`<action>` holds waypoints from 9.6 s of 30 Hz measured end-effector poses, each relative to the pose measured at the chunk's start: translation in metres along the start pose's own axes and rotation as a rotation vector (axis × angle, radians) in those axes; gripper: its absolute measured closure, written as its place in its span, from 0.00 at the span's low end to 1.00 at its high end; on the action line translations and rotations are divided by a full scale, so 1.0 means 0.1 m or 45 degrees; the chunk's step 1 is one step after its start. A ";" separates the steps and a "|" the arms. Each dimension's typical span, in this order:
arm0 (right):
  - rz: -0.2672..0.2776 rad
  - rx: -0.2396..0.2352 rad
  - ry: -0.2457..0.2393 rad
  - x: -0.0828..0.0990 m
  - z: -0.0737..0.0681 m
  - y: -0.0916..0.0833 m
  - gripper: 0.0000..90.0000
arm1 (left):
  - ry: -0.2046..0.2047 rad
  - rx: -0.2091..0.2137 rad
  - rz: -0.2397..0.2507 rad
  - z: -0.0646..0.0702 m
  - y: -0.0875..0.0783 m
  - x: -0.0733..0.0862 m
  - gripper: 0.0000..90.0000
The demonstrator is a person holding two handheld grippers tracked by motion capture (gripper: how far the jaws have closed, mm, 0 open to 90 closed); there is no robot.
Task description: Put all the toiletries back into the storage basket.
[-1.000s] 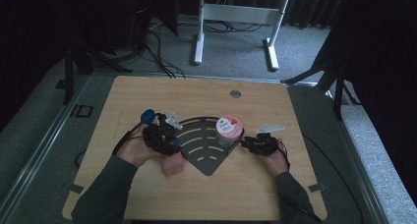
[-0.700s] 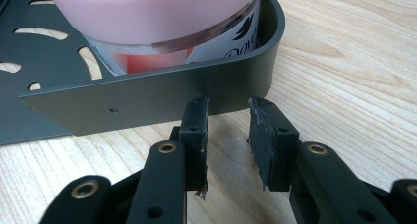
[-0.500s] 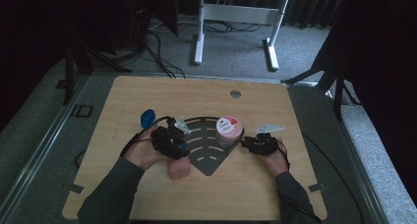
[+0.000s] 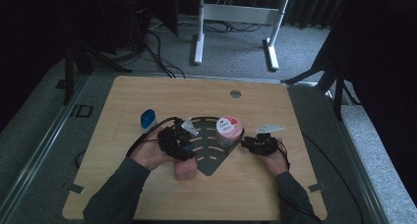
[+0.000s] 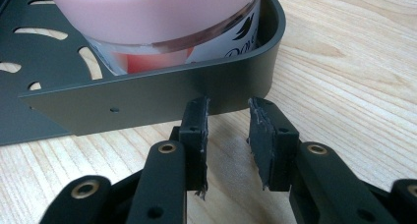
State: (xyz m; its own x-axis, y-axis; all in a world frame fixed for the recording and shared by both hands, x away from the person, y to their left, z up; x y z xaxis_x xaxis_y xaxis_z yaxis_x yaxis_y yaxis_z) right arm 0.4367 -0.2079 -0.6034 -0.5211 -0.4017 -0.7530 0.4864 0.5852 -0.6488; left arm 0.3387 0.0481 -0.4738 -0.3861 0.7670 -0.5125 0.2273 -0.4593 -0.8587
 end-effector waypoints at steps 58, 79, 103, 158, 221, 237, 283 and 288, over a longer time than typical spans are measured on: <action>0.020 0.002 0.008 -0.02 0.02 -0.03 0.76 | -0.059 -0.007 0.043 -0.22 0.30 -0.53 0.65; 0.062 0.026 0.018 -0.12 0.07 -0.12 0.76 | -0.104 -0.057 0.032 -0.39 0.38 -0.57 0.65; 0.073 0.027 0.018 -0.16 0.08 -0.13 0.76 | -0.146 -0.095 0.034 -0.55 0.43 -0.73 0.65; 0.108 0.027 0.032 -0.34 0.12 -0.13 0.76 | -0.265 -0.160 0.098 -0.92 0.56 -0.88 0.65; 0.104 0.018 0.029 -0.30 0.11 -0.13 0.77 | -0.396 -0.156 0.133 -1.14 0.59 -0.92 0.55; 0.093 0.015 0.030 -0.26 0.11 -0.13 0.76 | -0.384 -0.159 0.127 -1.08 0.50 -0.86 0.44; 0.092 0.016 0.033 -0.23 0.10 -0.12 0.76 | -0.312 -0.229 -0.006 -0.96 0.21 -0.33 0.49; 0.090 0.018 0.031 -0.23 0.10 -0.12 0.76 | -0.306 -0.240 0.003 -0.96 0.14 -0.31 0.50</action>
State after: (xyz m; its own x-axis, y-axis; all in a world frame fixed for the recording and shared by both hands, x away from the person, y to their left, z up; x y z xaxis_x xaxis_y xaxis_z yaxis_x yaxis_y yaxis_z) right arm 0.4496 -0.2130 -0.5796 -0.5020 -0.3425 -0.7941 0.5323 0.6013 -0.5959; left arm 0.4401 0.0608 -0.4698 -0.5806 0.6279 -0.5184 0.3815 -0.3527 -0.8544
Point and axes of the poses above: each handheld gripper's, and its own axes: y roughly forward along the jaws, x roughly out of its underside, z roughly to its right, the point moved 7 cm from there along y, roughly forward along the jaws, and after that the axes turned 1 degree about y, right-handed, at the moved point
